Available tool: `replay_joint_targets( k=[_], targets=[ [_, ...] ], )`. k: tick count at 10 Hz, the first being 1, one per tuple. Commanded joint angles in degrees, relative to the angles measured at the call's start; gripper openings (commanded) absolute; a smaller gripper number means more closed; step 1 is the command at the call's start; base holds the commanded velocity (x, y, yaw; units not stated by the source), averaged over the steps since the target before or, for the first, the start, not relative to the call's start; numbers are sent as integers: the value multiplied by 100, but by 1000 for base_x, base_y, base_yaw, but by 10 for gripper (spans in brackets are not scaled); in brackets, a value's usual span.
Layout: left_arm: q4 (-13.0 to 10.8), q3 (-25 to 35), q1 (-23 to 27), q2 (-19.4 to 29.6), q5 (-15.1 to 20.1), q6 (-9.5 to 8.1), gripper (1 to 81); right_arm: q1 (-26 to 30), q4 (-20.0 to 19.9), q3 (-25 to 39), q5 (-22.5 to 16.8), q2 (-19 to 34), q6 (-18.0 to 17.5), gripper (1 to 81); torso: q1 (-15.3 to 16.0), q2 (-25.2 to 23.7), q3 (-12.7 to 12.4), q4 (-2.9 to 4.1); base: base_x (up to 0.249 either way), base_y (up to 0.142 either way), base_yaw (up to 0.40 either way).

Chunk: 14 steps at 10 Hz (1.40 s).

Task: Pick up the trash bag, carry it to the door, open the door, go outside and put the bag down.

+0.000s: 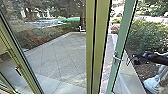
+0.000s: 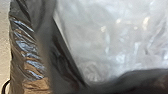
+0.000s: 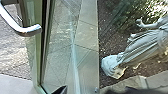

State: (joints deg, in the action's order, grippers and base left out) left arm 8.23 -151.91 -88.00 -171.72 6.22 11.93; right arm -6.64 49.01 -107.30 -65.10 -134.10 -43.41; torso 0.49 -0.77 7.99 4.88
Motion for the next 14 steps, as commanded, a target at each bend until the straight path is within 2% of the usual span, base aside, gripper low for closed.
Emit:
replay_joint_targets(
  k=[1, 2, 3, 4, 5, 7, 9, 10, 12, 14],
  targets=[
    [-32, 47, 120, -21, 459, 37, 10, 783, 2255, 228, -557, 187, 535, 811, 0, 0, 0, 0, 0, 0, 0],
    [-23, 47, 112, -21, 459, 37, 10, 677, 2806, 220, -565, 293, 544, 811, 0, 0, 0, 0, 0, 0, 0],
    [-14, 47, 104, -12, 459, 37, 10, 598, 3133, 193, -548, 381, 544, 811, 0, 0, 0, 0, 0, 0, 0],
    [-5, 38, 94, -12, 459, 37, 10, 501, 3651, 123, -478, 539, 658, 811, 0, 0, 0, 0, 0, 0, 0],
    [3, 47, 86, -21, 459, 37, 10, 431, 3941, 79, -399, 697, 834, 811, 0, 0, 0, 0, 0, 0, 0],
    [20, 47, 77, -39, 468, 29, 10, 431, 4073, -131, 57, 925, 999, 811, 0, 0, 0, 0, 0, 0, 0],
    [30, 47, 68, -65, 468, 11, 10, 404, 4126, -317, 542, 1031, 1344, 811, 2, 0, 0, 0, 0, 0, 0],
    [30, 47, 68, -91, 468, 2, 10, 404, 4126, -615, 841, 1023, 1485, 811, 2, 0, 0, 0, 0, 0, 0],
    [21, 38, 68, -162, 459, -7, 10, 448, 4108, -1116, 1280, 996, 1529, 811, 2, 0, 0, 0, 0, 0, 0],
    [21, 29, 76, -214, 468, -7, 10, 510, 4064, -1370, 1455, 1005, 1668, 811, 2, 0, 0, 0, 0, 0, 0]
  ],
)
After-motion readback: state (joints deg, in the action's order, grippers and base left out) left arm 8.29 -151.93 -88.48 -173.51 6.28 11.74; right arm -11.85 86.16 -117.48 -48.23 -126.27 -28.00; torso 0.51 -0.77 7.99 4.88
